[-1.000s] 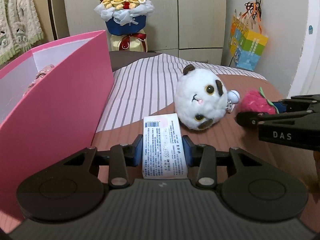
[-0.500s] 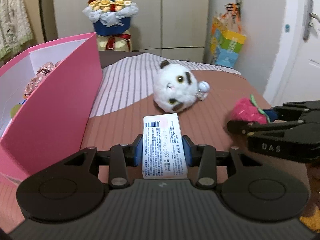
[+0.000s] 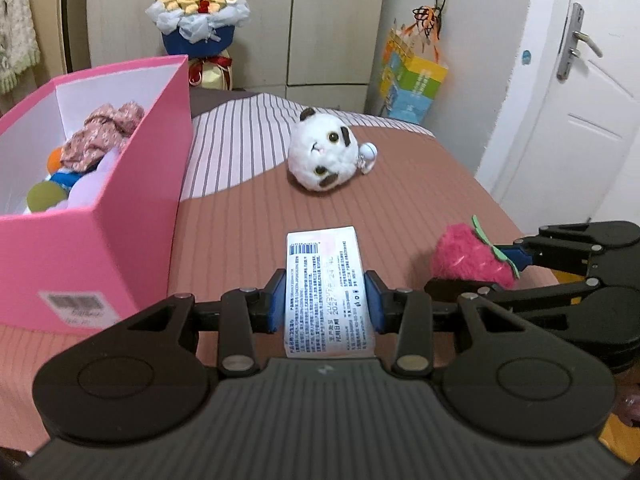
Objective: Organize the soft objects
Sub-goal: 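Lift the wipes packet and strawberry plush and carry both tools over the pink box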
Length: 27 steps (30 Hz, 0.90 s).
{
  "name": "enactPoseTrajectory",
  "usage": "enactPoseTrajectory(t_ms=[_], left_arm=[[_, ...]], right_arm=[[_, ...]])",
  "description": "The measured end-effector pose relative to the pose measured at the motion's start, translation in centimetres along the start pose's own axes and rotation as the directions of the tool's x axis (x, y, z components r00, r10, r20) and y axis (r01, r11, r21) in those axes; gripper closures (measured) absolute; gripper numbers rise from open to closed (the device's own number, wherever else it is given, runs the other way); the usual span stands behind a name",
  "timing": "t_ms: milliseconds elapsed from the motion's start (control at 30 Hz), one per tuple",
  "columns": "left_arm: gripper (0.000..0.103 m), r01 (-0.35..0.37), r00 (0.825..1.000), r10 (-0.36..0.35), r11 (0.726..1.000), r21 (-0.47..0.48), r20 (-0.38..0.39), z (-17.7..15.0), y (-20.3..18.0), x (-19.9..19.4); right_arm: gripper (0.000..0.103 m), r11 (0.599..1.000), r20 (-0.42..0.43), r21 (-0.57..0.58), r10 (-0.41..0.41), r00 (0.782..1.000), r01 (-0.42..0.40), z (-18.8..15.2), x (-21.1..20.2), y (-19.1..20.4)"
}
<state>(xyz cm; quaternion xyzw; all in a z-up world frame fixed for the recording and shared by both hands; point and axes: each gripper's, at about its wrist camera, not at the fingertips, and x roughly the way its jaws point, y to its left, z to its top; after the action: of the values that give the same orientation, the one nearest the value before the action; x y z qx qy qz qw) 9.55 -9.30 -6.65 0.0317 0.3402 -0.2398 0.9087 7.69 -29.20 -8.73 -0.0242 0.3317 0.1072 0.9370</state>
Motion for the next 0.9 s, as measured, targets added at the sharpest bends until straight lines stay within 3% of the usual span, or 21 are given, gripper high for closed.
enactPoseTrajectory(t_ms=[167,533,900], left_arm=[[0.064,0.072,0.997,-0.074,0.996,-0.052,-0.036,-0.3,1.4,-2.3],[0.064,0.138,0.988,-0.145,0.984,-0.112,-0.059,-1.1,4.6,-7.6],[0.064,0.12,0.992,-0.122,0.989,-0.091,-0.018,0.3,7.6,-13.2]], right_arm=[[0.057,0.993,-0.022,-0.077,0.084,0.996,-0.086,0.1,-1.9,2.4],[0.057,0.961,-0.074,-0.146,0.225,0.972,-0.234,1.6,-5.0,5.7],[0.057,0.921,-0.058,-0.175,0.343,0.938,-0.348,4.7,-6.2,9.2]])
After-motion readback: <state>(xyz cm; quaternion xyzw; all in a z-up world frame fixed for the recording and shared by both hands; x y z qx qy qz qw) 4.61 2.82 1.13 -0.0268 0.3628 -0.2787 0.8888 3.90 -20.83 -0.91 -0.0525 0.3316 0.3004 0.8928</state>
